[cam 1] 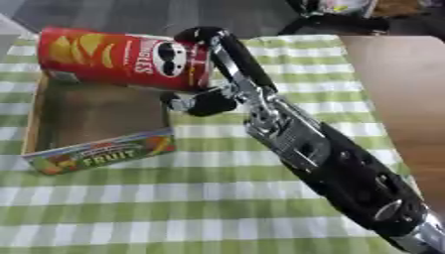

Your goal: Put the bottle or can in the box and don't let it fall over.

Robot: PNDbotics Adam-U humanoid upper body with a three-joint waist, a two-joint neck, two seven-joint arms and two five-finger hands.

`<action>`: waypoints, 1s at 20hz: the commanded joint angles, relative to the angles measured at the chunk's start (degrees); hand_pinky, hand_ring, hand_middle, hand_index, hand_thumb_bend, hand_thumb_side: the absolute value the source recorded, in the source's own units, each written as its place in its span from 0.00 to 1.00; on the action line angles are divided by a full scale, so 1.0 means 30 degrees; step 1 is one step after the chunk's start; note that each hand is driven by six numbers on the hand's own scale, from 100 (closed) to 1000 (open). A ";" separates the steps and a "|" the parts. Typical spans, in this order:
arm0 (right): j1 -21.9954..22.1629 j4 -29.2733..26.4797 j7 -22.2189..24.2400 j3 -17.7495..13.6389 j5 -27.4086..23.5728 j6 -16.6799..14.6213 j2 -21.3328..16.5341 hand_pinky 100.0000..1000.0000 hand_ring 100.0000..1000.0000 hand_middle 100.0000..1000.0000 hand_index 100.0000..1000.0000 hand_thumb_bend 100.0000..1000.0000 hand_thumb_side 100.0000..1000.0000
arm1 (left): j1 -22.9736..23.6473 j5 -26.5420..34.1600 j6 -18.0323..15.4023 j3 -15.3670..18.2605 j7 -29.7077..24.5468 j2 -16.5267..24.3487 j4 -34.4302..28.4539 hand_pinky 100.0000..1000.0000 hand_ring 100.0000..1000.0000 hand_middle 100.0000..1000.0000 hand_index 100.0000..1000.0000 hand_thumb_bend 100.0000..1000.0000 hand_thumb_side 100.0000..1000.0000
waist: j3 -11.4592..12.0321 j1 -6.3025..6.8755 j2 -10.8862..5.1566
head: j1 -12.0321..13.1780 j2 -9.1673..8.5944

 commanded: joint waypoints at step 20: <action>-0.0939 0.0529 0.1506 0.0493 0.1168 -0.0594 0.0467 0.64 0.86 0.71 0.79 0.82 0.15 | -0.0473 0.0073 0.0002 0.0266 0.0135 0.0481 -0.0362 0.58 0.58 0.58 0.70 0.00 0.60 | 0.0223 -0.0194 -0.0283 | -0.0233 -0.0298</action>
